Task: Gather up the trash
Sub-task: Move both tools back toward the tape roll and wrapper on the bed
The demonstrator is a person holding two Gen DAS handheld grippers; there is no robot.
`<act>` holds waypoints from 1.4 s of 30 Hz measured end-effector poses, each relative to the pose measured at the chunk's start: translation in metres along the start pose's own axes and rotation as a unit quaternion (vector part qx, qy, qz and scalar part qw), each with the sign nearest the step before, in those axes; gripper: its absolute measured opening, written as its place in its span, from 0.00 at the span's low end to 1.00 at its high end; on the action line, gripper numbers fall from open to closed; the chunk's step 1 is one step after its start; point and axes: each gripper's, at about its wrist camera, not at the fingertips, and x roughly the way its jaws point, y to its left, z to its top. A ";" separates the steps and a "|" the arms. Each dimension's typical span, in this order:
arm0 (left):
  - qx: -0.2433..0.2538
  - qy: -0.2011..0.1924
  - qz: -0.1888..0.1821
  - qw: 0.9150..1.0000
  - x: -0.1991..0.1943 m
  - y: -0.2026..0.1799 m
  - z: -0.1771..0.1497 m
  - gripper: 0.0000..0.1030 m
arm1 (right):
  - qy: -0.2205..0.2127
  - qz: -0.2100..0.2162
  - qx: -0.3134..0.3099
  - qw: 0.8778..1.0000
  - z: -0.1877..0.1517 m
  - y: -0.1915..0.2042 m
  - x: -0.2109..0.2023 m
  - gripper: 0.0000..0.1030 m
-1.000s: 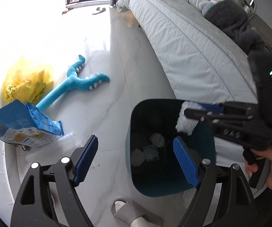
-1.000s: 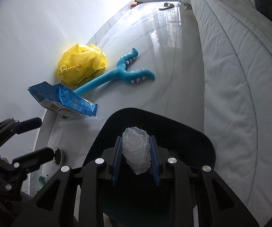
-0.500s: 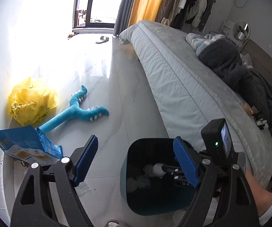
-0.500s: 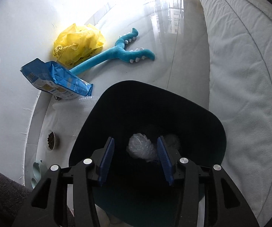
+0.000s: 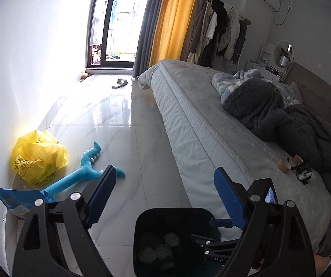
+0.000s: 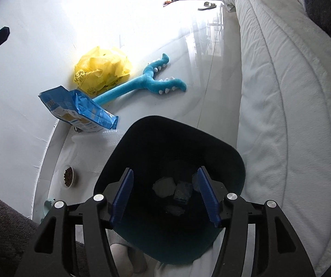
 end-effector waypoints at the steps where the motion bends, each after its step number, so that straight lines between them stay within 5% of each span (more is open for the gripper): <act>1: 0.000 -0.004 -0.003 1.000 0.000 -0.005 0.001 0.87 | -0.006 0.002 0.000 1.000 0.001 -0.001 -0.006 0.58; 8: -0.013 -0.016 -0.039 0.999 0.002 -0.031 0.010 0.90 | -0.066 0.005 0.000 0.998 -0.001 -0.019 -0.057 0.63; 23: 0.056 -0.024 -0.063 0.996 0.029 -0.101 0.013 0.92 | -0.161 -0.099 -0.029 0.982 -0.018 -0.086 -0.143 0.71; 42: 0.108 0.004 -0.116 0.987 0.078 -0.179 0.007 0.93 | -0.215 -0.171 0.015 0.961 -0.039 -0.195 -0.215 0.88</act>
